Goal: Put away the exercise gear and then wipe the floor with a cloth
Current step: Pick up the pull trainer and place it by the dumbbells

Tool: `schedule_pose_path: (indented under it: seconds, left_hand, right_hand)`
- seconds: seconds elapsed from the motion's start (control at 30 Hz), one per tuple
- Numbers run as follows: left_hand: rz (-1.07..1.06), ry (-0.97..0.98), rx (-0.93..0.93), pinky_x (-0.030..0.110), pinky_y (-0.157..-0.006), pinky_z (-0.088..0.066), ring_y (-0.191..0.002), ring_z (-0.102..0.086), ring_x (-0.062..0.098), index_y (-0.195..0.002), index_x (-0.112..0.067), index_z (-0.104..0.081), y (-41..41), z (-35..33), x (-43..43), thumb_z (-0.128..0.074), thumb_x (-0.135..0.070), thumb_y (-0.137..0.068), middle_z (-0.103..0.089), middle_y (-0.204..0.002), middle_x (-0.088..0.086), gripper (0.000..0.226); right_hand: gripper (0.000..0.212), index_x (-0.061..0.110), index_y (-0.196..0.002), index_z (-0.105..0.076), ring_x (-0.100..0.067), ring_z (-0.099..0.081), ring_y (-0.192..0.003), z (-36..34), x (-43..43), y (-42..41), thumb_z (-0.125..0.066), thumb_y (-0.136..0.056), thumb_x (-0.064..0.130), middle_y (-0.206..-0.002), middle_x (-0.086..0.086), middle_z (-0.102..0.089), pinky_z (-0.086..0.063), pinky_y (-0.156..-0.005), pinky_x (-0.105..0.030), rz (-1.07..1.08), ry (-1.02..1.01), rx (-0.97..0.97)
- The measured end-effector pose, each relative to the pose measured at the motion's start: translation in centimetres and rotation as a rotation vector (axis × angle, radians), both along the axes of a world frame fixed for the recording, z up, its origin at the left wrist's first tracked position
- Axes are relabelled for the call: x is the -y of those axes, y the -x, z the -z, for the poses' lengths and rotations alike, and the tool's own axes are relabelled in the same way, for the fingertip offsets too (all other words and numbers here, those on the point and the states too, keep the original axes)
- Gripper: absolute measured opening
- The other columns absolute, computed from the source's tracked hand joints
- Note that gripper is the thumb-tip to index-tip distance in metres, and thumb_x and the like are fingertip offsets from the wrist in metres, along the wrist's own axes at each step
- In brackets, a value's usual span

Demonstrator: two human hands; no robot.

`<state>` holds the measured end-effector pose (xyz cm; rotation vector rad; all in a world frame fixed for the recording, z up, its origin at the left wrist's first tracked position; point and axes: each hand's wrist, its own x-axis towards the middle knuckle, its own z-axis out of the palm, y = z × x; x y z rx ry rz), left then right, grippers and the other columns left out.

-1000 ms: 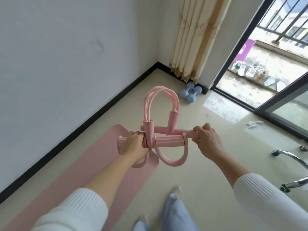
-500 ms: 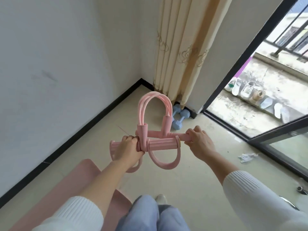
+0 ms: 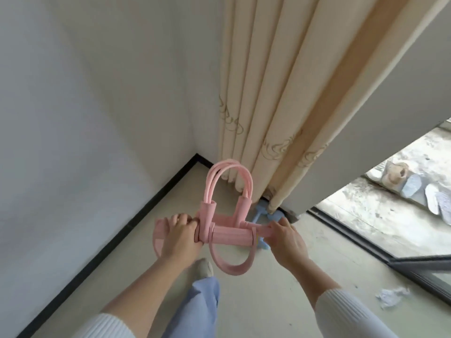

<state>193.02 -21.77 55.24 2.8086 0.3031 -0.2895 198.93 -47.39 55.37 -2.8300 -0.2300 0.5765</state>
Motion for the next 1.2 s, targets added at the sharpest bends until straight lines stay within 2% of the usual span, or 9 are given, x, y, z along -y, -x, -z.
schedule_pose_path:
  seconds: [0.07, 0.17, 0.37, 0.5, 0.63, 0.73, 0.93, 1.07, 1.2]
  left_hand:
    - [-0.026, -0.009, -0.066, 0.029, -0.095, -0.028, -0.12, -0.034, 0.021, -0.118, -0.027, -0.061, -3.4, 3.2, -1.1, -0.065, -0.038, -0.083, -0.051, -0.123, -0.003, 0.037]
    - [-0.057, -0.002, -0.172, 0.036, -0.099, -0.029, -0.129, -0.029, 0.022, -0.123, -0.032, -0.057, -7.2, 8.3, -2.1, -0.065, -0.037, -0.084, -0.046, -0.131, -0.009, 0.04]
    - [-0.078, 0.024, -0.21, 0.028, -0.081, -0.021, -0.113, -0.037, 0.018, -0.111, -0.036, -0.059, -11.0, 22.2, -2.9, -0.065, -0.039, -0.08, -0.047, -0.116, -0.011, 0.031]
    - [-0.137, 0.11, -0.185, 0.046, -0.091, -0.039, -0.106, -0.042, 0.02, -0.097, -0.035, -0.06, -11.6, 33.6, -2.7, -0.067, -0.037, -0.074, -0.048, -0.103, -0.01, 0.025]
    - [-0.139, 0.151, -0.205, 0.048, -0.092, -0.04, -0.109, -0.043, 0.023, -0.097, -0.032, -0.061, -12.3, 43.9, -3.0, -0.073, -0.032, -0.073, -0.048, -0.104, -0.008, 0.027]
    - [-0.136, 0.156, -0.178, 0.047, -0.091, -0.04, -0.108, -0.043, 0.027, -0.097, -0.029, -0.063, -13.8, 50.2, -3.3, -0.073, -0.031, -0.072, -0.051, -0.106, -0.005, 0.027]
    - [-0.081, 0.136, -0.143, 0.04, -0.095, -0.03, -0.114, -0.037, 0.025, -0.105, -0.03, -0.063, -18.4, 57.0, -3.2, -0.071, -0.032, -0.078, -0.048, -0.114, -0.007, 0.029]
    - [-0.039, 0.139, -0.128, 0.045, -0.1, -0.029, -0.118, -0.035, 0.023, -0.105, -0.032, -0.063, -20.9, 59.3, -2.6, -0.07, -0.038, -0.078, -0.047, -0.117, -0.009, 0.029]
    - [-0.036, 0.081, -0.098, 0.051, -0.103, -0.029, -0.123, -0.034, 0.024, -0.117, -0.031, -0.059, -23.3, 60.7, -1.7, -0.068, -0.039, -0.079, -0.046, -0.126, -0.007, 0.039]
  right_hand:
    - [0.016, 0.023, -0.107, -0.056, -0.02, -0.05, -0.091, 3.3, -1.3, -2.9, -0.051, -0.094, 0.031, -0.097, 0.005, -0.038, -0.038, -0.067, -0.028, 0.002, 0.013, -0.054]
    - [0.016, 0.026, -0.11, -0.054, -0.018, -0.047, -0.088, 8.9, -2.6, -6.1, -0.05, -0.095, 0.03, -0.102, 0.004, -0.042, -0.04, -0.067, -0.029, 0.012, 0.036, -0.121]
    - [0.017, 0.022, -0.109, -0.055, -0.021, -0.05, -0.094, 22.7, -3.3, -9.8, -0.051, -0.095, 0.03, -0.103, 0.005, -0.044, -0.039, -0.069, -0.03, -0.016, 0.089, -0.207]
    - [0.013, 0.023, -0.102, -0.06, -0.022, -0.054, -0.094, 33.6, -3.4, -11.2, -0.054, -0.093, 0.029, -0.09, 0.01, -0.037, -0.045, -0.071, -0.033, 0.019, 0.027, -0.19]
    - [0.023, 0.028, -0.113, -0.063, -0.021, -0.056, -0.096, 43.2, -3.3, -12.9, -0.061, -0.09, 0.025, -0.101, 0.005, -0.051, -0.045, -0.075, -0.031, 0.051, -0.075, -0.16]
    - [0.021, 0.026, -0.108, -0.065, -0.025, -0.058, -0.093, 48.9, -3.0, -15.0, -0.063, -0.088, 0.027, -0.1, 0.002, -0.051, -0.045, -0.072, -0.033, 0.059, -0.111, -0.144]
    - [0.014, 0.024, -0.102, -0.064, -0.027, -0.059, -0.083, 55.7, -1.9, -19.1, -0.062, -0.088, 0.026, -0.098, -0.001, -0.06, -0.041, -0.063, -0.03, 0.042, -0.102, -0.051]
    - [0.017, 0.026, -0.105, -0.063, -0.026, -0.061, -0.084, 58.2, -1.7, -21.3, -0.061, -0.088, 0.024, -0.089, -0.002, -0.066, -0.042, -0.063, -0.028, 0.114, -0.134, -0.056]
    - [0.026, 0.032, -0.116, -0.062, -0.025, -0.06, -0.089, 59.8, -0.9, -22.2, -0.059, -0.091, 0.028, -0.095, -0.004, -0.066, -0.039, -0.066, -0.026, 0.138, -0.169, -0.039]
